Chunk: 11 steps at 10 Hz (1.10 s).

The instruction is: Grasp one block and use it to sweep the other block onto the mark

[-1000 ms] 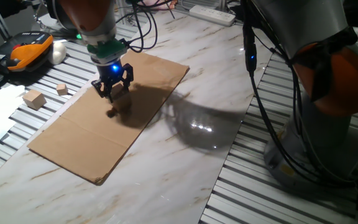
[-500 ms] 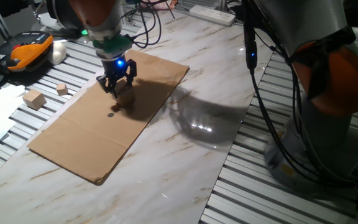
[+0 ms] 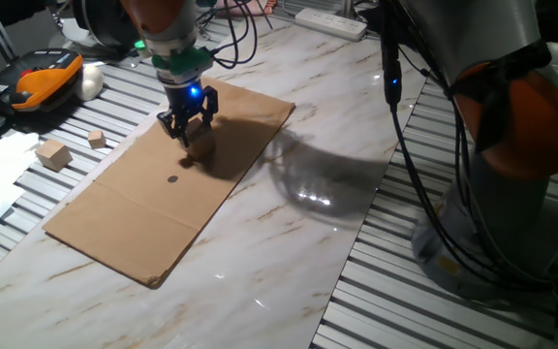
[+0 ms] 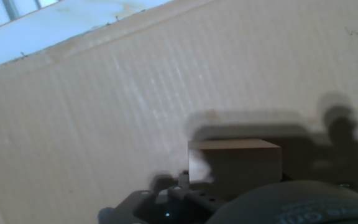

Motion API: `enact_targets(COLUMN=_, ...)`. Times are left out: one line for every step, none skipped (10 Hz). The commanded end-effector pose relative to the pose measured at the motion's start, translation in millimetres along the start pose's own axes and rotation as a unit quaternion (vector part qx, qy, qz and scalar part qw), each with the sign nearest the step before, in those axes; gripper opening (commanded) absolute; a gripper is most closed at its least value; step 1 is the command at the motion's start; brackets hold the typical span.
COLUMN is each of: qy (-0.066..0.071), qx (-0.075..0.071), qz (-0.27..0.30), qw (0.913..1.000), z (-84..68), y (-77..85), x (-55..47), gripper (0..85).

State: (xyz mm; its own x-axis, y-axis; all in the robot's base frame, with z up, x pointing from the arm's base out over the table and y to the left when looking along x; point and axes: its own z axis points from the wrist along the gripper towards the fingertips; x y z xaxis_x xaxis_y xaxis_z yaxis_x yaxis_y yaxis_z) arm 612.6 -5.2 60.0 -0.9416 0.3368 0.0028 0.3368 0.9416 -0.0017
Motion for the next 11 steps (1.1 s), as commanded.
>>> enact_targets(qy=0.001, qx=0.0, qz=-0.001, qw=1.0, z=-0.8, y=-1.5, x=-0.2, gripper=0.0)
enact_targets(qy=0.002, qx=0.001, qz=-0.002, qw=1.0, z=-1.6, y=-2.5, x=-0.3, gripper=0.0)
enact_targets(qy=0.003, qx=0.007, qz=-0.002, qw=1.0, z=-1.8, y=-2.8, x=-0.3, gripper=0.0)
enact_targets(qy=0.004, qx=0.02, qz=-0.003, qw=0.9998, z=-2.3, y=-3.5, x=-0.2, gripper=0.0)
enact_targets(qy=-0.002, qx=0.031, qz=-0.002, qw=0.9995, z=-2.4, y=-3.5, x=-0.3, gripper=17.0)
enact_targets(qy=-0.008, qx=0.035, qz=0.004, qw=0.9994, z=-2.4, y=-3.3, x=-0.4, gripper=34.0)
enact_targets(qy=-0.015, qx=0.035, qz=0.011, qw=0.9992, z=-2.2, y=-3.0, x=-0.6, gripper=51.0)
enact_targets(qy=-0.021, qx=0.034, qz=0.021, qw=0.999, z=-2.0, y=-2.6, x=-0.7, gripper=51.0)
enact_targets(qy=-0.026, qx=0.032, qz=0.03, qw=0.9987, z=-1.9, y=-2.4, x=-0.8, gripper=68.0)
enact_targets(qy=-0.029, qx=0.03, qz=0.035, qw=0.9985, z=-2.2, y=-2.0, x=-1.3, gripper=85.0)
enact_targets(qy=-0.029, qx=0.027, qz=0.037, qw=0.9985, z=-2.9, y=-1.7, x=-1.7, gripper=85.0)
